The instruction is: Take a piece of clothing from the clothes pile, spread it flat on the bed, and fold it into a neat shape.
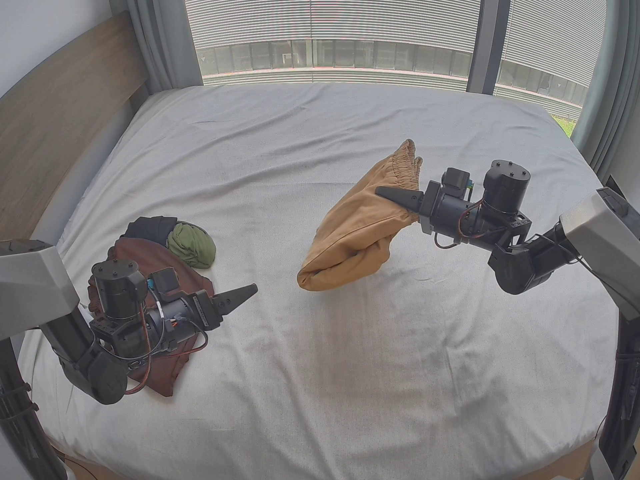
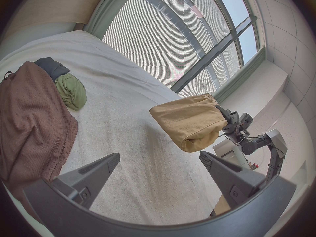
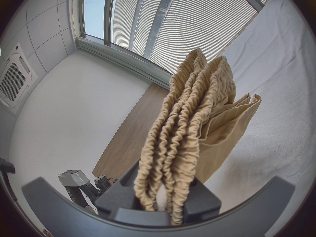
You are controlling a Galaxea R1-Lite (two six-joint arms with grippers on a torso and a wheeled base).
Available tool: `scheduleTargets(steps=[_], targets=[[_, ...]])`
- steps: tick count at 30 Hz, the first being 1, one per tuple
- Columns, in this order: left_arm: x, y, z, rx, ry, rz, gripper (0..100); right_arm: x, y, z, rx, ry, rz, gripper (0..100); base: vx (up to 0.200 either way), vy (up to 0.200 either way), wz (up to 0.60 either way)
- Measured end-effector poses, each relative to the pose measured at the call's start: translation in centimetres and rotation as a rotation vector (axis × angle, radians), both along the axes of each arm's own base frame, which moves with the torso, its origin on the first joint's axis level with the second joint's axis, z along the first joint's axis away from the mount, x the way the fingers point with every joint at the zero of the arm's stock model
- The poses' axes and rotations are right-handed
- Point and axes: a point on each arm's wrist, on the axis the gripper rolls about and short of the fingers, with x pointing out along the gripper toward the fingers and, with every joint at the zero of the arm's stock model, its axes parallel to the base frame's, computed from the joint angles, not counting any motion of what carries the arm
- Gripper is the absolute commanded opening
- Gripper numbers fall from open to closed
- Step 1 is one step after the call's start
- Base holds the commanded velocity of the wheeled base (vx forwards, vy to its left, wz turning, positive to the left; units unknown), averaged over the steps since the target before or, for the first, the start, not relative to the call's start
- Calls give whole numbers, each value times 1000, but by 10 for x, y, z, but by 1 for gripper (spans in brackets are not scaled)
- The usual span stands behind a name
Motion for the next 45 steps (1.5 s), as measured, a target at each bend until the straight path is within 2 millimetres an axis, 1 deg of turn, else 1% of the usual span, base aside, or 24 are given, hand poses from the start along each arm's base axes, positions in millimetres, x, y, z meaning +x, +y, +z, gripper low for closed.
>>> scheduleTargets(steps=[11, 17, 20, 22, 25, 26, 30, 33, 36, 39, 42, 45], targets=[[1, 3, 1, -1, -5, 10, 100, 28, 13, -3, 4, -14, 7, 0, 0, 0, 0], [0, 8, 0, -1, -8, 23, 100, 45, 23, -1, 8, -26, 15, 0, 0, 0, 0], [0, 9, 0, -2, -8, 27, 100, 54, 29, -5, 8, -27, 16, 0, 0, 0, 0], [-1, 10, -1, -1, -6, 29, 100, 59, 32, -13, 3, -19, 17, 0, 0, 0, 0], [-1, 11, -1, -3, -5, 32, 100, 68, 34, -35, -9, 6, 12, 0, 0, 0, 0], [-1, 11, -1, -2, -5, 32, 100, 70, 33, -38, -11, 10, 9, 0, 0, 0, 0], [-2, 12, -1, -2, -2, 33, 100, 79, 24, -69, -39, 43, -19, 0, 0, 0, 0], [-2, 12, -1, -2, -2, 34, 100, 82, 15, -94, -70, 75, -55, 0, 0, 0, 0], [-2, 12, -2, -2, 0, 35, 100, 79, 8, -116, -94, 109, -79, 0, 0, 0, 0], [-2, 12, -1, -2, -2, 35, 100, 73, 3, -132, -106, 134, -93, 0, 0, 0, 0], [-2, 12, -1, -3, -5, 35, 100, 64, -2, -144, -114, 151, -100, 0, 0, 0, 0], [-2, 12, -1, -4, -8, 34, 100, 56, -5, -152, -115, 147, -117, 0, 0, 0, 0]])
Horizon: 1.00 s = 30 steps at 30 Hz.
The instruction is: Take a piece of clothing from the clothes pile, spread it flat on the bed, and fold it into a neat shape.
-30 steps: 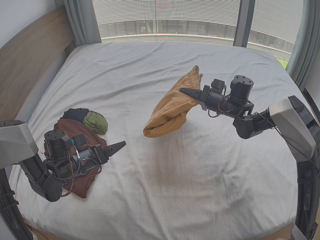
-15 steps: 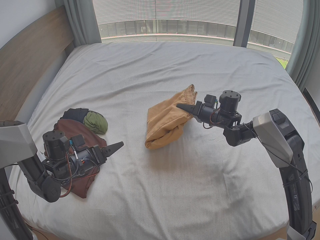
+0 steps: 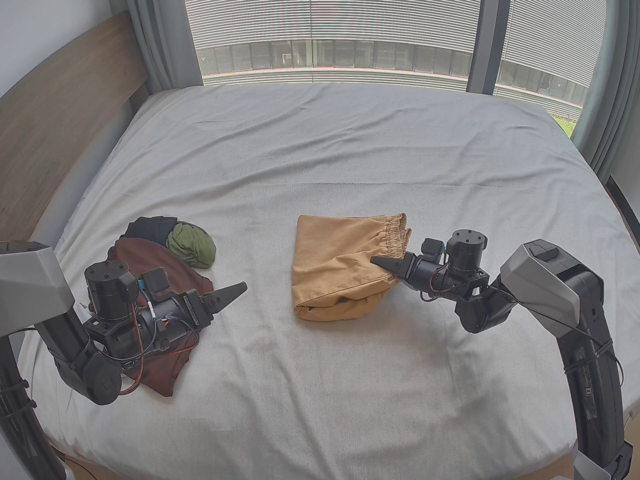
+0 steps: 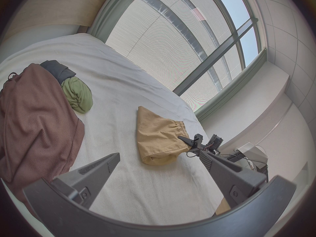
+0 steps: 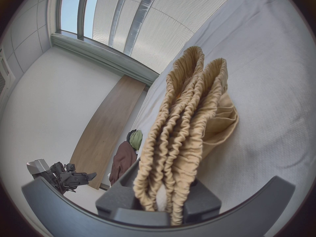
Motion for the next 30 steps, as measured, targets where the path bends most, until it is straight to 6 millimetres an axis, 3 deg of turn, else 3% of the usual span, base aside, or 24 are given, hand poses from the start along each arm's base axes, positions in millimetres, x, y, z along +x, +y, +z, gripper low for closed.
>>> scheduleTargets(steps=[10, 11, 18, 23, 26, 30], targets=[[1, -1, 1, -2, -8, -1, 100, -5, -3, -6, -9, 2, -42, 0, 0, 0, 0], [1, -1, 1, -2, -9, -1, 100, -5, -3, -6, -10, 2, -45, 100, 0, 0, 0], [2, -1, 2, -2, -11, -1, 100, -4, -8, -11, -26, 2, -94, 100, 0, 0, 0], [1, 0, 6, -7, -23, -1, 100, -4, -34, -11, -61, -8, -150, 100, 0, 0, 0], [1, 0, 8, -9, -29, -1, 100, -4, -48, -4, -64, -15, -180, 100, 0, 0, 0], [1, 0, 10, -11, -36, -1, 100, -5, -71, 20, -57, -52, -227, 100, 0, 0, 0]])
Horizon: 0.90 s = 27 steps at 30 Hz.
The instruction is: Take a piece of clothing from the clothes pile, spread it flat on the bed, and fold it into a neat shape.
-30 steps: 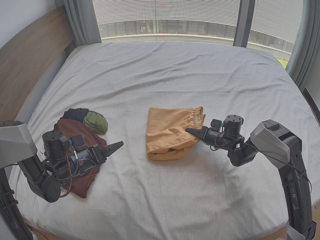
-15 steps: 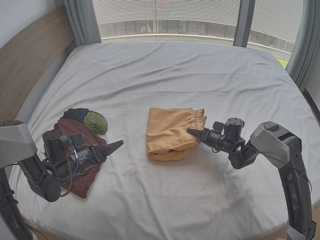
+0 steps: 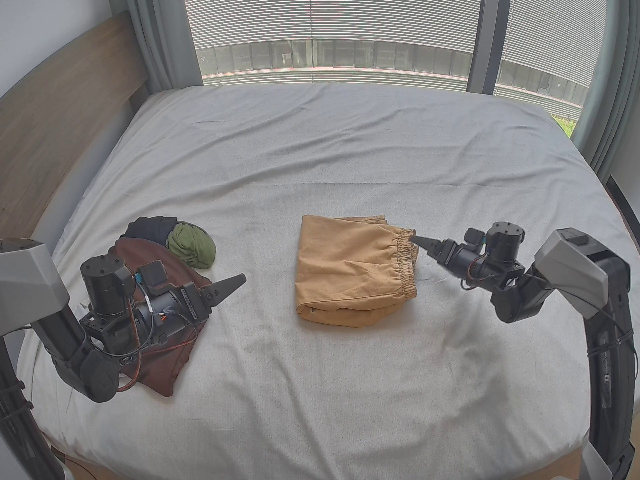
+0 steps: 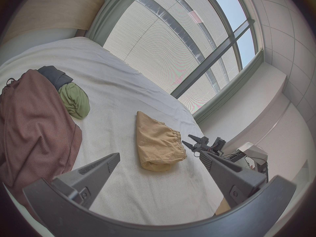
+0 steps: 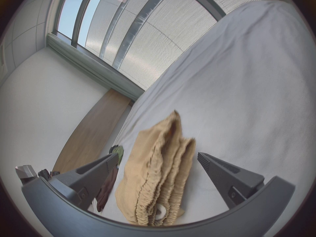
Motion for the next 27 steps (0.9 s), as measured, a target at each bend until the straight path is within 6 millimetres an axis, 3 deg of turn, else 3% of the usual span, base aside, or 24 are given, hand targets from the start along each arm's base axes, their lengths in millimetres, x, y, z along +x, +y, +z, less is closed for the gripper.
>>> scheduleTargets(steps=[3, 8, 14, 20, 27], targets=[[0, 0, 1, -2, -5, 0, 100, -2, -10, 24, 5, -42, -21, 100, 0, 0, 0], [1, 0, 3, -4, -10, 2, 100, -11, -9, 59, 13, -100, -15, 100, 0, 0, 0], [1, 1, 3, -4, -11, 4, 100, -26, 32, 74, 21, -120, 77, 100, 0, 0, 0], [1, 2, 3, -3, -12, 6, 100, -26, 55, 54, 12, -90, 122, 100, 0, 0, 0], [1, 2, 3, -3, -12, 7, 100, -18, 59, 13, -52, -62, 105, 100, 0, 0, 0]])
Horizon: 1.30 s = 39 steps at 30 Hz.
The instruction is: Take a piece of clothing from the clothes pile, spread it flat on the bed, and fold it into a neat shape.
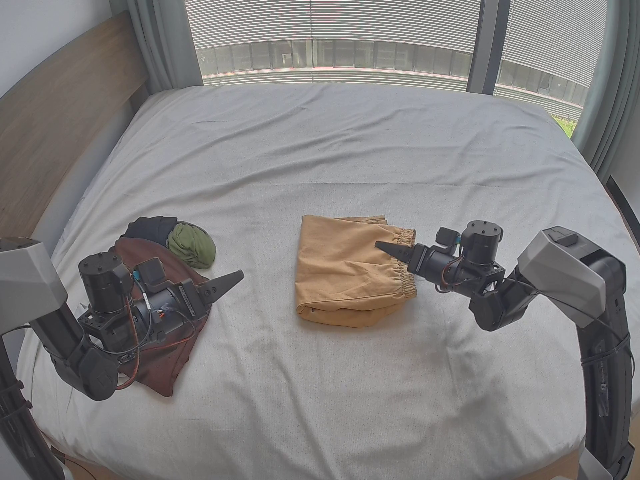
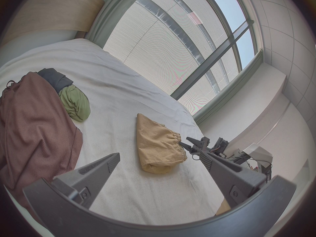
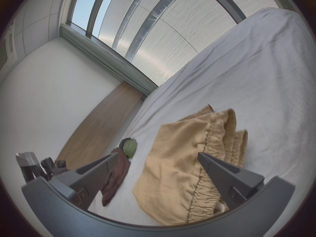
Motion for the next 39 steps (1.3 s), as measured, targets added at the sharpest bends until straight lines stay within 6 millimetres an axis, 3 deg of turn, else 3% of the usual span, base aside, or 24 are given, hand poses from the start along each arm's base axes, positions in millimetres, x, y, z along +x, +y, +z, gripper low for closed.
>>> scheduleTargets(steps=[6, 13, 17, 23, 29, 34, 39], targets=[[0, 0, 0, 1, 1, -1, 100, 3, -2, -29, -43, 1, -23, 100, 0, 0, 0], [-1, 0, 0, 1, 1, -1, 100, 1, 1, -36, -47, 14, -27, 100, 0, 0, 0], [-2, 0, 3, -4, -7, -4, 100, -4, 2, -22, -36, -13, -38, 100, 0, 0, 0], [-9, -1, 20, -41, -39, -23, 100, -26, -1, 24, -22, -73, -38, 100, 0, 0, 0], [-33, -1, 57, -84, -139, -63, 100, -73, -19, 81, -64, -164, -50, 100, 0, 0, 0], [-77, 2, 94, -113, -251, -107, 100, -141, -48, 126, -105, -239, -82, 100, 0, 0, 0], [-117, 10, 116, -112, -330, -121, 100, -198, -73, 151, -129, -310, -127, 100, 0, 0, 0]])
